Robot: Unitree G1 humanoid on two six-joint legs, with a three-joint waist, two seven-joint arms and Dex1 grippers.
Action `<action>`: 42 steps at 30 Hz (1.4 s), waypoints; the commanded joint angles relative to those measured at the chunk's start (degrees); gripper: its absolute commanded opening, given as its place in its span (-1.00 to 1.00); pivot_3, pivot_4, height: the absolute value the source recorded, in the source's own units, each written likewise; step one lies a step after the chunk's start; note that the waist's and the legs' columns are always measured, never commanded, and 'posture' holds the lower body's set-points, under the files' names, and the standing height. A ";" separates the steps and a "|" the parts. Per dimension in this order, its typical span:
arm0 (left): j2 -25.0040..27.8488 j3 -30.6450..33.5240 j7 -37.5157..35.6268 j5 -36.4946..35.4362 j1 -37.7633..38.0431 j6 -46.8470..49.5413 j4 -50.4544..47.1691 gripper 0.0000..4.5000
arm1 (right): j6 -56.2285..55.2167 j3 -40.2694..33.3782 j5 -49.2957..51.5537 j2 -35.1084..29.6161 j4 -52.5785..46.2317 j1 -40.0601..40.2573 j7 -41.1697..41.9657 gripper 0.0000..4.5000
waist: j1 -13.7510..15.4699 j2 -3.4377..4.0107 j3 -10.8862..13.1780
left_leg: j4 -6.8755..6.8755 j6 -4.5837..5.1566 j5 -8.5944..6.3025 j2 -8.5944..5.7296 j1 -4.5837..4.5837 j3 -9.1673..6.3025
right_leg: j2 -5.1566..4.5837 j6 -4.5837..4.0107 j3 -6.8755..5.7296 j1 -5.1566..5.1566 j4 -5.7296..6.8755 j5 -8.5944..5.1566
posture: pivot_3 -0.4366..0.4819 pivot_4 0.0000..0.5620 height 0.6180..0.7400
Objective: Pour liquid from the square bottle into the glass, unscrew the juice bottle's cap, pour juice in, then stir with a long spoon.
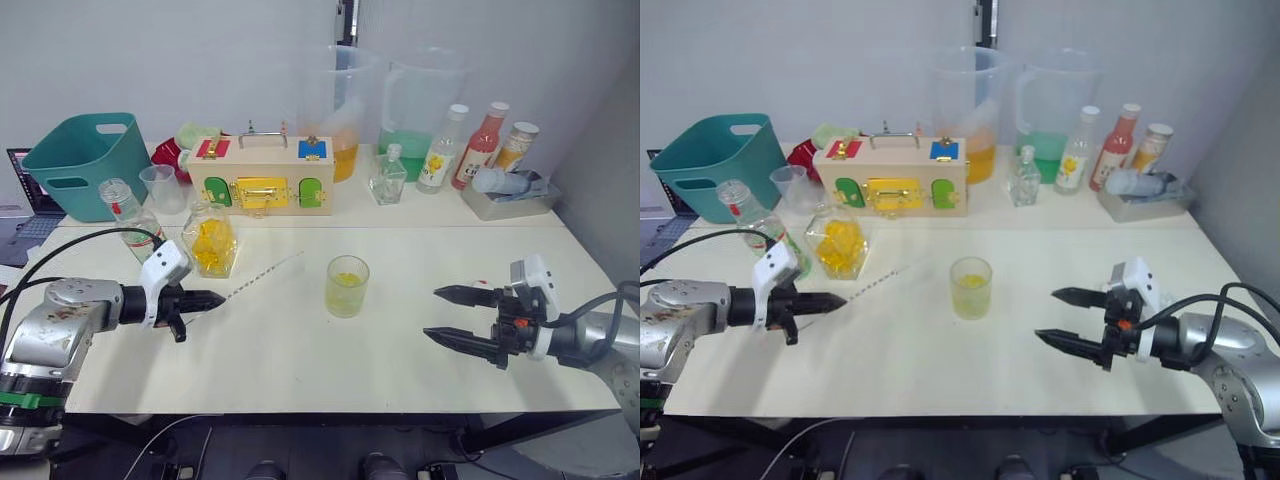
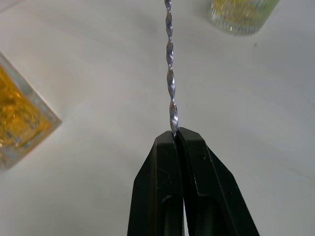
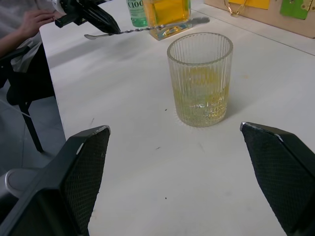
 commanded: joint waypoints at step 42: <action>-25.13 -9.70 26.35 10.46 -8.82 -17.93 -15.42 -0.98 | 7.13 0.10 22.23 43.19 12.44 -34.30 -59.87 1.00 | -0.41 -0.04 0.01 | 0.01 -0.20 0.14 -0.06 -0.64 -0.07 | 0.00 -0.13 0.06 -0.95 0.49 0.22 | -0.05 -0.47 1.00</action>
